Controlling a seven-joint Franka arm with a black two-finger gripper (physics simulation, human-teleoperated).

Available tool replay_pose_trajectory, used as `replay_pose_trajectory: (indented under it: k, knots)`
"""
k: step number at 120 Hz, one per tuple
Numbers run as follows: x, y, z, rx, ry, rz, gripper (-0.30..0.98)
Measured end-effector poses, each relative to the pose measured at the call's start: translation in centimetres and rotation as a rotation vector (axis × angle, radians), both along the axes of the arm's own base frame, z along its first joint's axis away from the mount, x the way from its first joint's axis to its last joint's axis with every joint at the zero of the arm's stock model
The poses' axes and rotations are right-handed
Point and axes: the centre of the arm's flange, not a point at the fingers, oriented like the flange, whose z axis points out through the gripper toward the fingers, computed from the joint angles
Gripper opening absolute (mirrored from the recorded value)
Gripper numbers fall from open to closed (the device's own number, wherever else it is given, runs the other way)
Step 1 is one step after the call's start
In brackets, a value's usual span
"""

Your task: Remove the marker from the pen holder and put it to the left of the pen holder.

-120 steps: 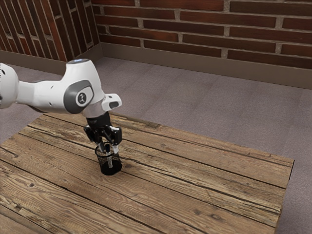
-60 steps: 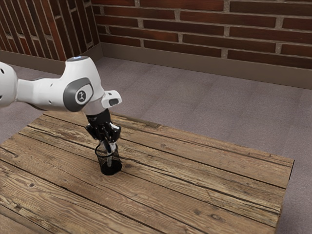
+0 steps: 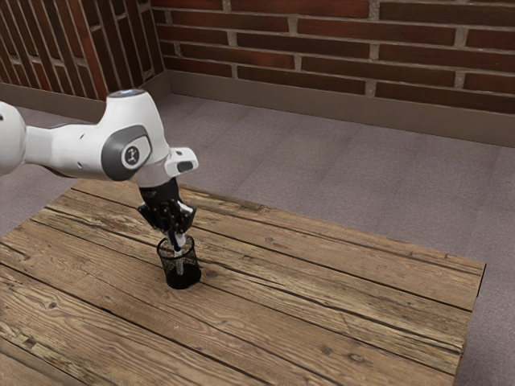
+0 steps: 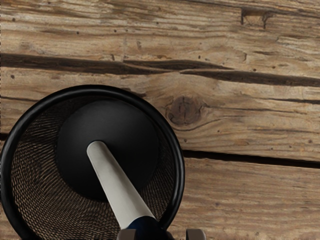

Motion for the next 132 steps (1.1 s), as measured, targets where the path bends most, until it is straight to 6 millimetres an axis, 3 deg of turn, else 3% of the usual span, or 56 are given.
replay_pose_trajectory:
  k: [34,51,76,119,132]
  knots:
    - [0.1,0.1,-0.7,0.017,0.013,-0.004,-0.03]
    - [0.0,0.2,0.0,0.028,0.004,0.002,-0.08]
    - [-0.3,0.1,3.0,0.050,-0.041,0.010,-0.10]
    - [-2.3,-0.5,11.1,0.098,-0.168,0.026,-0.10]
    - [-2.5,0.9,12.3,0.102,-0.192,0.056,-0.10]
